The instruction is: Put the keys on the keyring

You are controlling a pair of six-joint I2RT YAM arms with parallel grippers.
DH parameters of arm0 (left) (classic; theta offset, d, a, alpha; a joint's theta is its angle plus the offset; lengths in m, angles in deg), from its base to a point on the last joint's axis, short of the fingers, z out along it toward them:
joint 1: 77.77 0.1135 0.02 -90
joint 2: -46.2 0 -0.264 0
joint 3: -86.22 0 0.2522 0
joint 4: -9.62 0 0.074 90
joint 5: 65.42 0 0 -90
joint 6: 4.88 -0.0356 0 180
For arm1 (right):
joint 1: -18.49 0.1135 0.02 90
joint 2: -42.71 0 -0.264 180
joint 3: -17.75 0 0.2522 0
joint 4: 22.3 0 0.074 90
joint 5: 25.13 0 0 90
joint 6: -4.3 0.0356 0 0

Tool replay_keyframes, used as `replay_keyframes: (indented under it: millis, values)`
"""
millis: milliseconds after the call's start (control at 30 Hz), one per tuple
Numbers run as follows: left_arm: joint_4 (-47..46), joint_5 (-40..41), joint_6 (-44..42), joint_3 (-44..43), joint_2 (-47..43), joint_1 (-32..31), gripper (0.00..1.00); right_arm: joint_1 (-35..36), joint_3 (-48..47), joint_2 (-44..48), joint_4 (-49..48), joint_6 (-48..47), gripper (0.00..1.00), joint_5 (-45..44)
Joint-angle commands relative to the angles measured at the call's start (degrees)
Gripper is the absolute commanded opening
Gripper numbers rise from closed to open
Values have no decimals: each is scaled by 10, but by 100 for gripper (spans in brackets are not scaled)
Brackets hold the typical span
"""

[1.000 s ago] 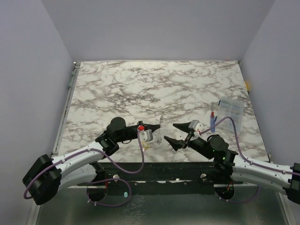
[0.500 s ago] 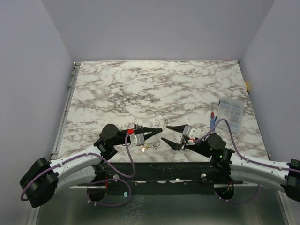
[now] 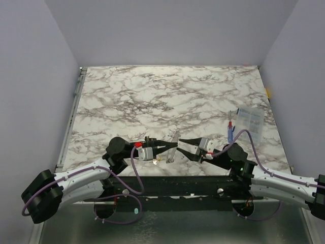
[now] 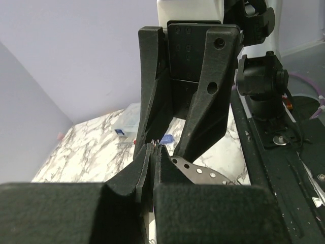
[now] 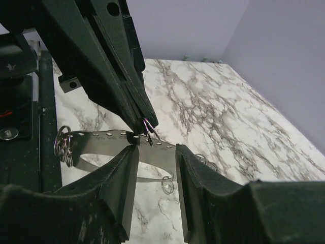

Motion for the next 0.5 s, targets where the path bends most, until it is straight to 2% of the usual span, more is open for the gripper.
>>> replay_keyframes:
  millis: [0,200,467]
  values:
    - [-32,-25,11,3,3,-3,0,2,-17,17,15,-8,42,15]
    - [-35,-30,14,3,8,-4,0,2,-23,18,30,-7,31,19]
    - [-35,-34,15,4,11,-4,0,2,-27,24,35,0,31,25]
